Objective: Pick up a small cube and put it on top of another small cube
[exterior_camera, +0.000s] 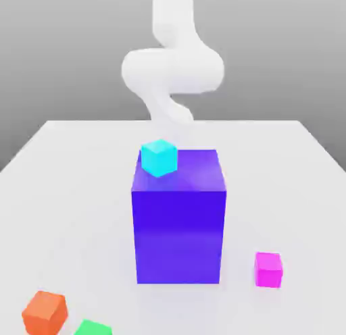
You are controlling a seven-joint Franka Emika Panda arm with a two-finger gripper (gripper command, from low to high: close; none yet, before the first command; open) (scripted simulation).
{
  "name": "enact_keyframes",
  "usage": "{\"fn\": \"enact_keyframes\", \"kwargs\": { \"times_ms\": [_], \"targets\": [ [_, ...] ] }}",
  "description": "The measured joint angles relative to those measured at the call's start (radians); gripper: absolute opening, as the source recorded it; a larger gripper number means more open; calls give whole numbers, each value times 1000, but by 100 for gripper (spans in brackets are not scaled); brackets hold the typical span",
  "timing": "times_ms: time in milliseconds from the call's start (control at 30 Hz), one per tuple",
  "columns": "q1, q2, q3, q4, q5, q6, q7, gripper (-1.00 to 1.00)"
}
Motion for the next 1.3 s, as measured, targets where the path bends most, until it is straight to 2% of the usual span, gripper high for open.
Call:
{"fn": "enact_keyframes", "kwargs": {
  "times_ms": [400, 733, 933, 967, 1167, 1300],
  "targets": [
    [237, 441, -8, -186, 5, 245, -476, 0],
    [366, 804, 56, -336, -10, 447, -850, 0],
    [386, 1022, 36, -314, -46, 614, -857, 0],
    [390, 1047, 31, -309, -48, 635, -856, -100],
    [393, 1060, 29, -306, -50, 643, -854, -100],
    [382, 962, 43, -326, -37, 564, -864, -100]
  ]
}}
